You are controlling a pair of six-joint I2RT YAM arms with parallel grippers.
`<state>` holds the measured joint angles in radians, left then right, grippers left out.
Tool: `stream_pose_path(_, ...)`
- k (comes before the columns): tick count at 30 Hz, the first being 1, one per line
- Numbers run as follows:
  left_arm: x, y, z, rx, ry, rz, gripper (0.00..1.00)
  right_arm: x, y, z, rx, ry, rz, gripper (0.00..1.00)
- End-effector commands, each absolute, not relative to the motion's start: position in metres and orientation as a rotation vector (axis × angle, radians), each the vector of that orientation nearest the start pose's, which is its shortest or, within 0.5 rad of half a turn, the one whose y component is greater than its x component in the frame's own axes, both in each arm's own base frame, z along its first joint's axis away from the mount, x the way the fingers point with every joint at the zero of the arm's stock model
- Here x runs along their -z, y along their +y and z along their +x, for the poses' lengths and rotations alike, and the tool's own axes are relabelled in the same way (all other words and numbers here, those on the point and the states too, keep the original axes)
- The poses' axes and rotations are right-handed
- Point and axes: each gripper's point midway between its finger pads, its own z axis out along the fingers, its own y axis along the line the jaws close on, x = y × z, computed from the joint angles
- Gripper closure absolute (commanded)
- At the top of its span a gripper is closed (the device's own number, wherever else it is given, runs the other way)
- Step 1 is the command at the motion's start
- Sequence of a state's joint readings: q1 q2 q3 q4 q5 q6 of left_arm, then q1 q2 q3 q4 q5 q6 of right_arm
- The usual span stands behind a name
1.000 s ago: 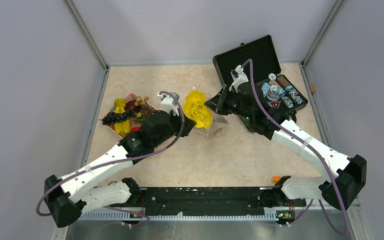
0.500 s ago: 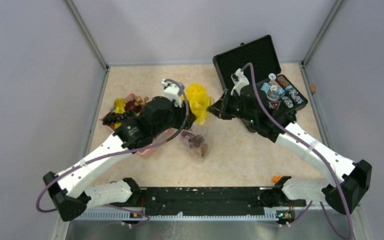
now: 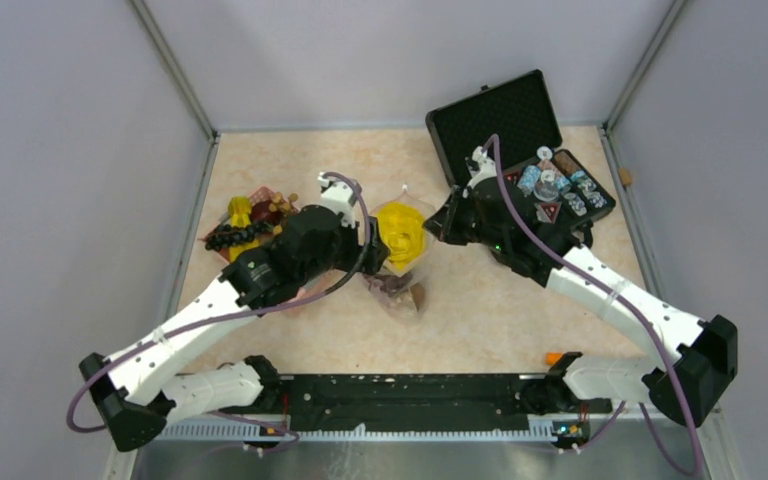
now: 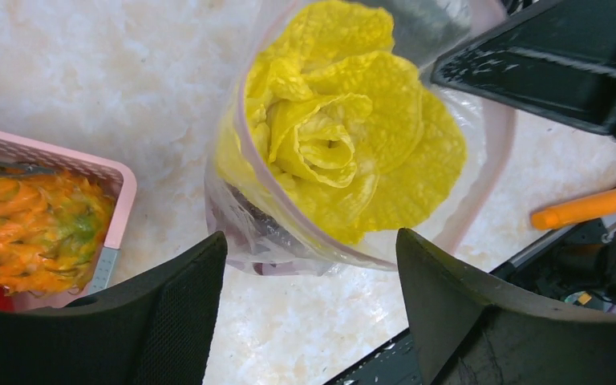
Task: Place the food in the zip-top bag and seal the zipper
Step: Adjust the zipper food storage bag at the center of the board.
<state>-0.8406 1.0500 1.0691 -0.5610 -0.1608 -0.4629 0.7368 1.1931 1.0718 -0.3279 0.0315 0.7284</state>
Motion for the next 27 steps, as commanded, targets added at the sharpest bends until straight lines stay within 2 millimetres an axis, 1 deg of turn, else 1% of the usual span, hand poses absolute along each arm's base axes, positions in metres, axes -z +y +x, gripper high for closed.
stream_pose_path(1, -0.276, -0.232, 0.225, 0.648, 2.021, 0.291, 0.22, -0.288, 0.267, 0.278, -0.87, 2.03, 0.041, 1.0)
stream_pose_path(4, -0.274, -0.219, 0.226, 0.601, 2.025, 0.237, 0.21, -0.29, 0.27, 0.277, -0.895, 2.024, 0.032, 1.0)
stream_pose_path(8, -0.272, -0.21, 0.229, 0.575, 2.003, 0.177, 0.24, -0.307, 0.278, 0.269, -0.991, 1.963, -0.007, 1.0)
stream_pose_path(10, -0.272, -0.211, 0.232, 0.579, 1.988, 0.163, 0.26, -0.314, 0.278, 0.266, -1.007, 1.955, -0.018, 1.0)
stream_pose_path(12, -0.269, -0.213, 0.236, 0.566, 1.99, 0.157, 0.31, -0.317, 0.279, 0.263, -1.021, 1.947, -0.034, 1.0)
stream_pose_path(13, -0.267, -0.214, 0.239, 0.558, 1.993, 0.147, 0.31, -0.318, 0.279, 0.263, -1.022, 1.945, -0.035, 1.0)
stream_pose_path(14, -0.268, -0.218, 0.242, 0.572, 1.986, 0.136, 0.3, -0.318, 0.278, 0.263, -1.021, 1.943, -0.035, 1.0)
stream_pose_path(16, -0.277, -0.23, 0.243, 0.64, 1.952, 0.146, 0.24, -0.314, 0.278, 0.262, -1.016, 1.955, -0.037, 1.0)
stream_pose_path(17, -0.282, -0.235, 0.243, 0.671, 1.936, 0.154, 0.24, -0.312, 0.278, 0.262, -1.016, 1.962, -0.042, 1.0)
stream_pose_path(19, -0.289, -0.238, 0.246, 0.688, 1.914, 0.137, 0.23, -0.308, 0.281, 0.26, -1.018, 1.979, -0.068, 1.0)
stream_pose_path(21, -0.29, -0.233, 0.252, 0.65, 1.91, 0.103, 0.24, -0.307, 0.283, 0.258, -1.025, 1.985, -0.091, 1.0)
stream_pose_path(22, -0.287, -0.228, 0.256, 0.605, 1.925, 0.085, 0.27, -0.307, 0.284, 0.257, -1.029, 1.985, -0.098, 1.0)
stream_pose_path(23, -0.28, -0.222, 0.259, 0.551, 1.946, 0.073, 0.37, -0.308, 0.284, 0.257, -1.031, 1.982, -0.103, 1.0)
stream_pose_path(24, -0.268, -0.215, 0.262, 0.493, 1.982, 0.052, 0.47, -0.309, 0.284, 0.257, -1.033, 1.979, -0.105, 1.0)
stream_pose_path(25, -0.253, -0.21, 0.262, 0.451, 2.03, 0.041, 0.55, -0.309, 0.285, 0.257, -1.035, 1.977, -0.103, 1.0)
stream_pose_path(26, -0.241, -0.212, 0.259, 0.454, 2.061, 0.066, 0.59, -0.309, 0.285, 0.258, -1.036, 1.977, -0.103, 1.0)
stream_pose_path(27, -0.235, -0.215, 0.257, 0.468, 2.074, 0.082, 0.62, -0.309, 0.286, 0.258, -1.037, 1.976, -0.108, 1.0)
